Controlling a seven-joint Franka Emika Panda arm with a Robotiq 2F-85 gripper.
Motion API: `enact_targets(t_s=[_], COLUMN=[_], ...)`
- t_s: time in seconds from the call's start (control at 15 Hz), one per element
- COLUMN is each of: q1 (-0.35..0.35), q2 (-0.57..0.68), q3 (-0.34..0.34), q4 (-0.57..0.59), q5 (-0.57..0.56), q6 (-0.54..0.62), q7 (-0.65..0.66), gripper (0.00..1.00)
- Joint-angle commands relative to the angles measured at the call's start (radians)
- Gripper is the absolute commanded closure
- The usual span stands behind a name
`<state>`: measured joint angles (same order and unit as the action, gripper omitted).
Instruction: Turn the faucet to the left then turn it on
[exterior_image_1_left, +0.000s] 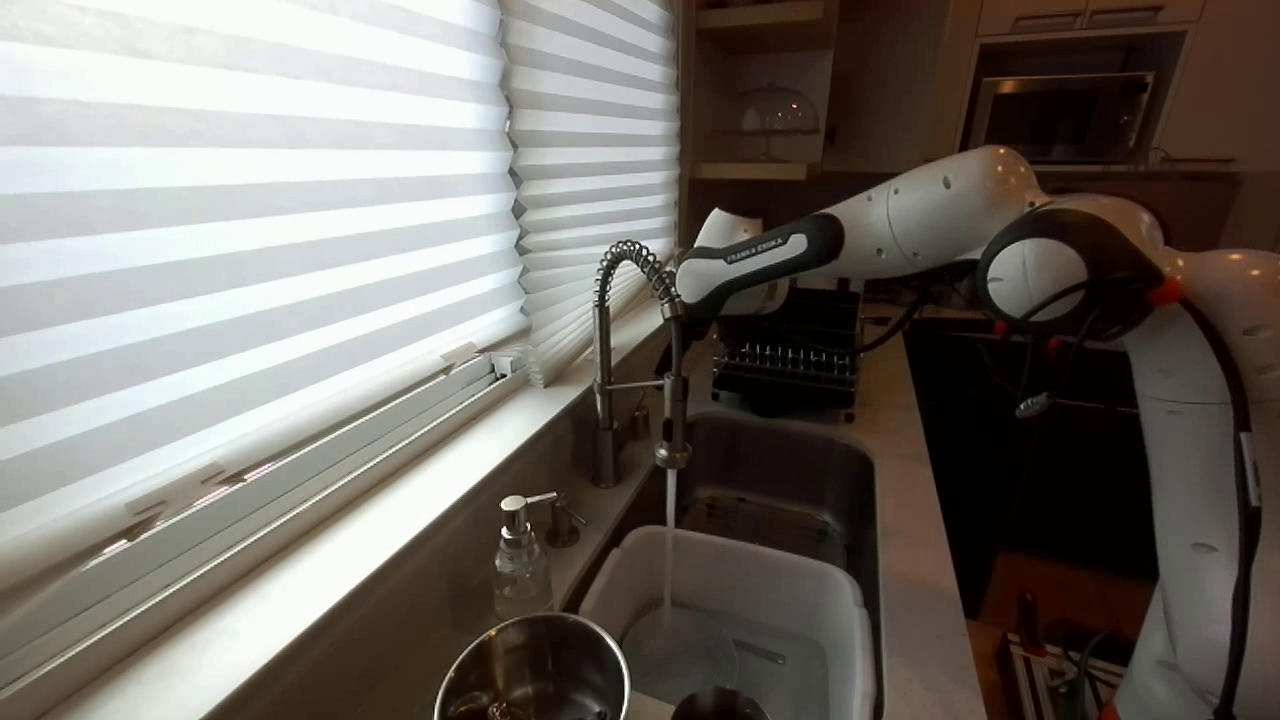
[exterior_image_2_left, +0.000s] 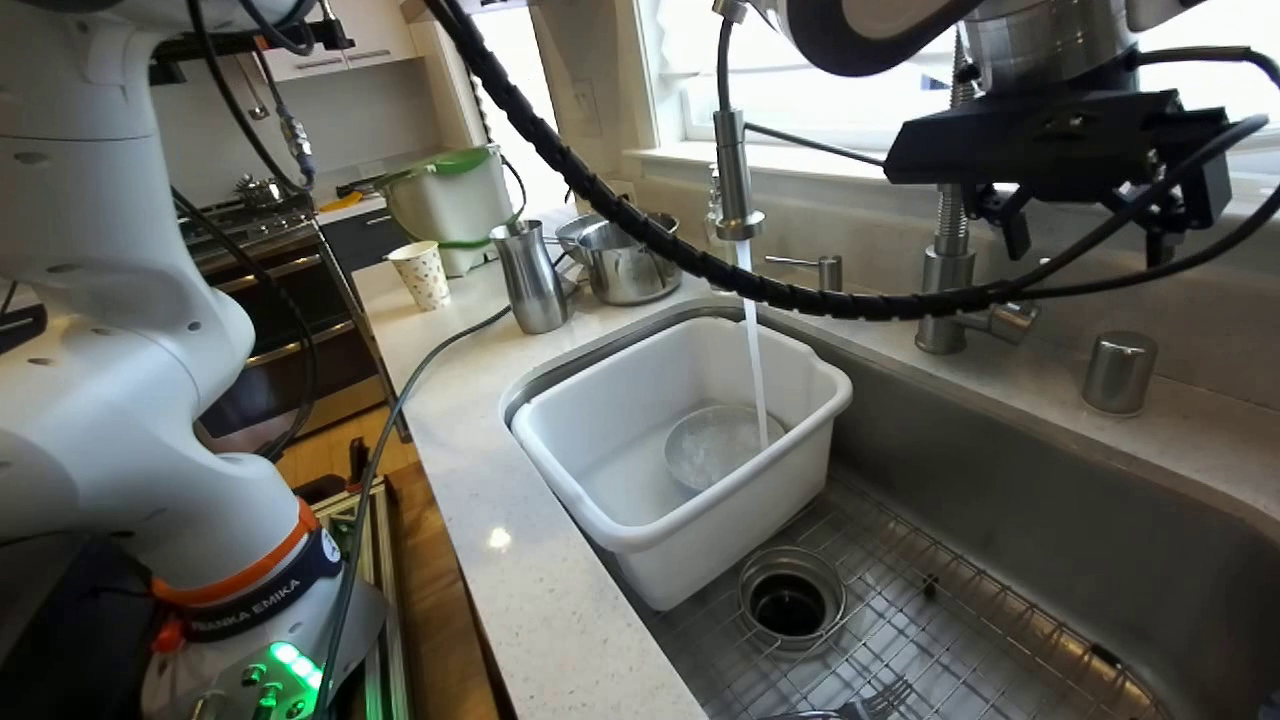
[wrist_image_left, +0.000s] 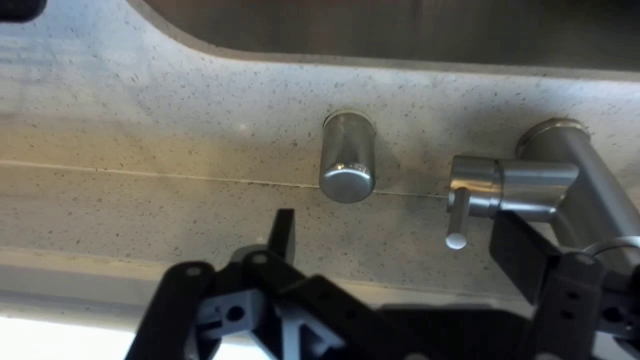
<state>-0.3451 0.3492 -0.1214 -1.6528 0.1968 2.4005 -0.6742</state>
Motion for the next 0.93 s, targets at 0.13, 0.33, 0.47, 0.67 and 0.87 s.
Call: enact_targets(t_s=[0.13, 0.33, 0.47, 0.67, 0.87], q1=[-0.020, -0.024, -0.018, -0.008, 0.000], q2=[-0.169, -0.246, -0.288, -0.337, -0.362], q3=[-0.028, -0.047, -0.069, -0.099, -0.123], q4=[-0.066, -0.088, -0.097, -0.129, -0.152], q5=[-0.023, 0.043, 0.073, 0.092, 0.103], q6=[-0.355, -0.559, -0.680, -0.748, -0.759], q7=[-0.025, -0.078, -0.103, -0.152, -0.181], gripper=[0.00, 0.00, 0.00, 0.00, 0.00])
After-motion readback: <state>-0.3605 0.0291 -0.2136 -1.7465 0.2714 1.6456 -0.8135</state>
